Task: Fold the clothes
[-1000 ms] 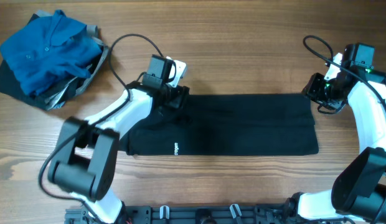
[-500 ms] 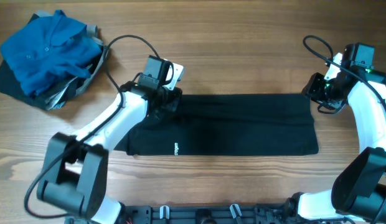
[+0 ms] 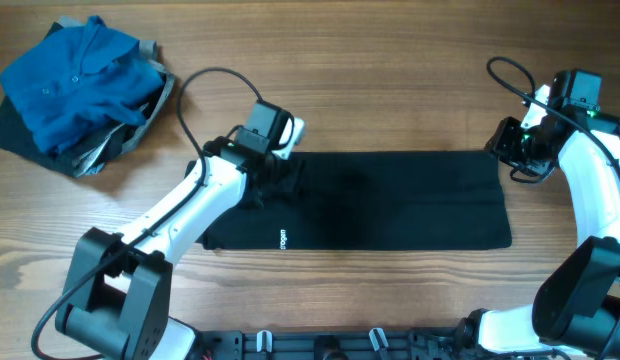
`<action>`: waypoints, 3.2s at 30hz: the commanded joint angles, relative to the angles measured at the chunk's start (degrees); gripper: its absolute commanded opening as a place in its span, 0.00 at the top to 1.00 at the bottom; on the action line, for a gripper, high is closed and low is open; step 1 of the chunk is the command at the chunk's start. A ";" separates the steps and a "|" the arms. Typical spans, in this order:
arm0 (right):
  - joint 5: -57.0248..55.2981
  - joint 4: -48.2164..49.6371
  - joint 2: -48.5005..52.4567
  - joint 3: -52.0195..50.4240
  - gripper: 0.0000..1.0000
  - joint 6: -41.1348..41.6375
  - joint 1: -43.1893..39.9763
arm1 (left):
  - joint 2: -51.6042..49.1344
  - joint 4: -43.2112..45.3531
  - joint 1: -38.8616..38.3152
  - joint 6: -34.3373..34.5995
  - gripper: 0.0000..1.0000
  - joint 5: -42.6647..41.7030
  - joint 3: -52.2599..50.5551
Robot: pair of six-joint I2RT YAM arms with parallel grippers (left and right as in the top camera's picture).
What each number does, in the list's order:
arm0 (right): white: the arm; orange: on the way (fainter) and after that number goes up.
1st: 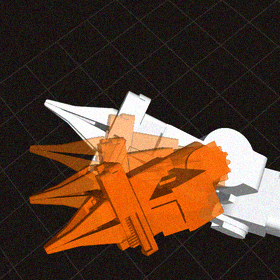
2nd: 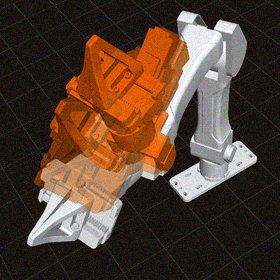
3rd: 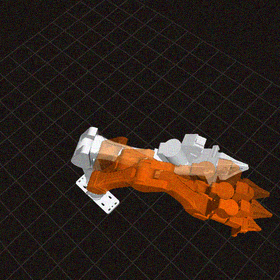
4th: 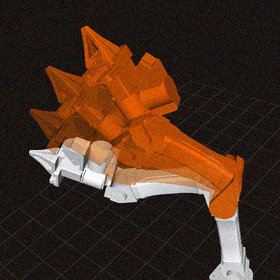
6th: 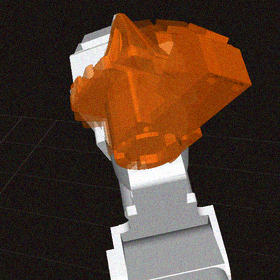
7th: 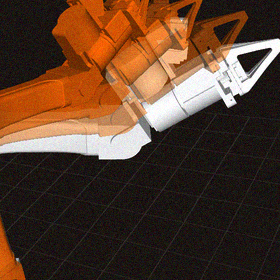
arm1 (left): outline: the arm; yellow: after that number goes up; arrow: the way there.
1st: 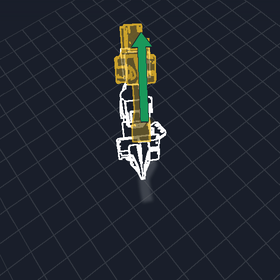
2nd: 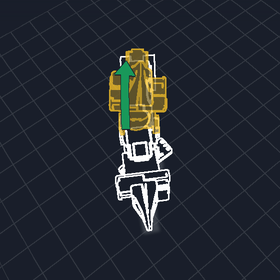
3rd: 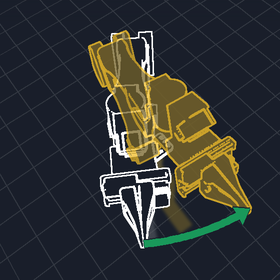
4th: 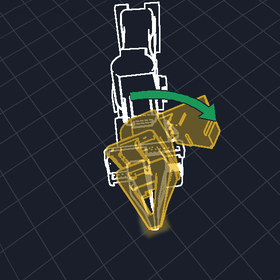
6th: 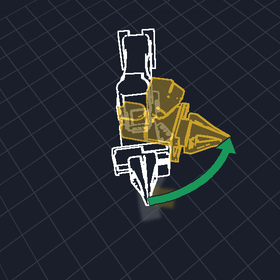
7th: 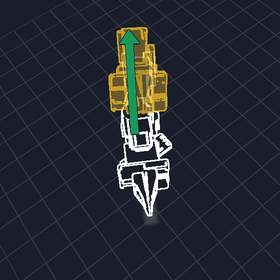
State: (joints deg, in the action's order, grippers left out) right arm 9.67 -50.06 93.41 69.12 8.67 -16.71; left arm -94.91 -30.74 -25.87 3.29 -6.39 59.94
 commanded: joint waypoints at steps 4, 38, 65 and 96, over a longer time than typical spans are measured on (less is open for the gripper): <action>0.96 -0.04 -0.61 -0.24 0.52 -1.11 -0.17 | -6.69 7.32 4.79 -0.81 0.27 1.97 0.11; 0.96 0.42 -0.61 -0.24 0.52 -1.05 -0.17 | 0.33 -17.27 -8.79 2.14 0.63 -7.69 -0.13; 2.47 0.94 -0.61 -0.24 0.51 -1.14 -0.17 | -1.95 -30.91 6.03 4.76 0.96 0.37 2.95; 2.47 0.70 -0.61 -0.24 0.51 -1.16 -0.17 | 1.81 -9.66 -2.38 3.61 0.92 4.92 2.40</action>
State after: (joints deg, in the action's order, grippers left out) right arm 11.18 -49.23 93.41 69.04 8.69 -16.71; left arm -94.00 -47.20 -28.45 6.44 -5.23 62.52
